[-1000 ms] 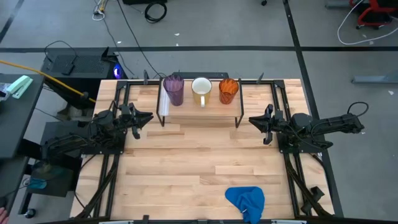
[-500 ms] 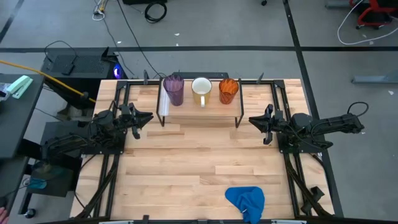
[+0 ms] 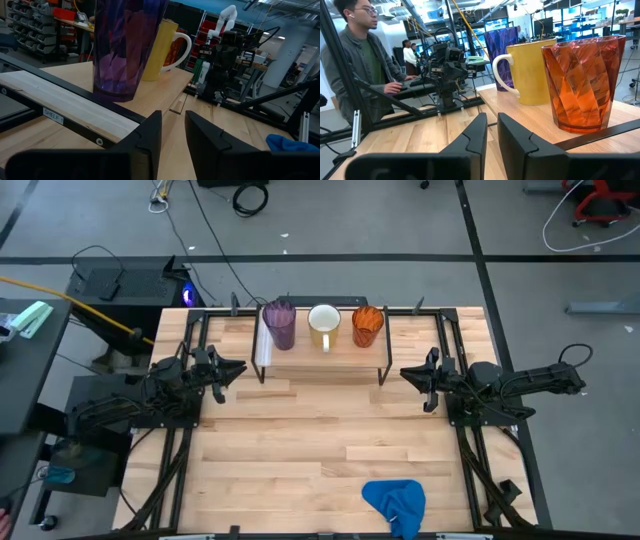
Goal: Stack small to large cups/mugs on shelf
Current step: Return to Home Position
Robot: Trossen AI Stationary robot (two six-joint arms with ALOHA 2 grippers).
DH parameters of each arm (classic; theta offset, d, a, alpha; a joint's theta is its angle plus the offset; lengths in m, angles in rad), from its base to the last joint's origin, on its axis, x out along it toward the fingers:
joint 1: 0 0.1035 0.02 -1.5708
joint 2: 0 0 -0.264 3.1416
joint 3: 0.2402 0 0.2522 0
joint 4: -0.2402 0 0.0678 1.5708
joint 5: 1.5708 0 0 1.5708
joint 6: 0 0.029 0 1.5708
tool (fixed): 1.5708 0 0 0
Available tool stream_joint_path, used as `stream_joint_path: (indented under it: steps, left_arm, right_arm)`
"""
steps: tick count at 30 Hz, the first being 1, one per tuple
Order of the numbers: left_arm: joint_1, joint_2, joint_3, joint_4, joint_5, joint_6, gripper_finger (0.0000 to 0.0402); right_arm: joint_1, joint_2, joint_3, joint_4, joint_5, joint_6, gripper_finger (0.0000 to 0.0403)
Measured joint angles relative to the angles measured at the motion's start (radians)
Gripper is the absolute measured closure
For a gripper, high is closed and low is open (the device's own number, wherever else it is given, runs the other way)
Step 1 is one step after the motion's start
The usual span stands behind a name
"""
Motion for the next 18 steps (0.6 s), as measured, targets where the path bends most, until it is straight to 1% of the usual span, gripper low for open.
stream_joint_path:
  steps: [12,18]
  left_arm:
    - [0.000,0.000,0.000,0.000,0.000,0.000,0.0316]
    - [0.000,0.000,0.000,0.000,0.000,0.000,0.0311]
  right_arm:
    - [0.000,0.000,0.000,0.000,0.000,0.000,0.0350]
    - [0.000,0.000,0.000,0.000,0.000,0.000,0.0350]
